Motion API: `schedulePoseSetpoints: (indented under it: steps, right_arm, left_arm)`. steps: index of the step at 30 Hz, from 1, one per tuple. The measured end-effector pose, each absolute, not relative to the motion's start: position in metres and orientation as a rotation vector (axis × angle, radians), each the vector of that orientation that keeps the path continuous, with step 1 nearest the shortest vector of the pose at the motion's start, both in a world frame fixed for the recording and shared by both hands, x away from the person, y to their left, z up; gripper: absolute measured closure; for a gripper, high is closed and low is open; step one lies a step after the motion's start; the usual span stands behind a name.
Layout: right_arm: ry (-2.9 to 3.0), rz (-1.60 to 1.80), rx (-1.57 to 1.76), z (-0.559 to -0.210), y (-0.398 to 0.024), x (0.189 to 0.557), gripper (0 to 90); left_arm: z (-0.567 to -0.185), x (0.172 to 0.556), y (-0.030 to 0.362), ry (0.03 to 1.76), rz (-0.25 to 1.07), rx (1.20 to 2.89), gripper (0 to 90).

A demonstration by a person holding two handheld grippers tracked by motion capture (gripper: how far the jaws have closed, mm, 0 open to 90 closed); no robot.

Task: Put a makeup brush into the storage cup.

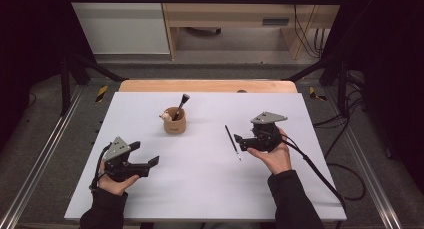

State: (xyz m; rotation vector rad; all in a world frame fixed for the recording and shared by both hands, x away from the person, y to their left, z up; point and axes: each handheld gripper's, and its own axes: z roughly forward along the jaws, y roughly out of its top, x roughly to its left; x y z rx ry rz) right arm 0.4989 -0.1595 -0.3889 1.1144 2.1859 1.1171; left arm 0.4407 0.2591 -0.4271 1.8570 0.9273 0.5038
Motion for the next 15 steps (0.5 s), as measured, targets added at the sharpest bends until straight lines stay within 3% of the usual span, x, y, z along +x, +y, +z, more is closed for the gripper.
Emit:
schedulePoseSetpoints:
  steps: [15]
  right_arm:
    - [2.249, 1.053, 1.145, -0.408, -0.147, 0.516, 24.0]
  left_arm:
    - [-0.428, 0.441, 0.260, 0.909, 0.495, 1.864, 9.2]
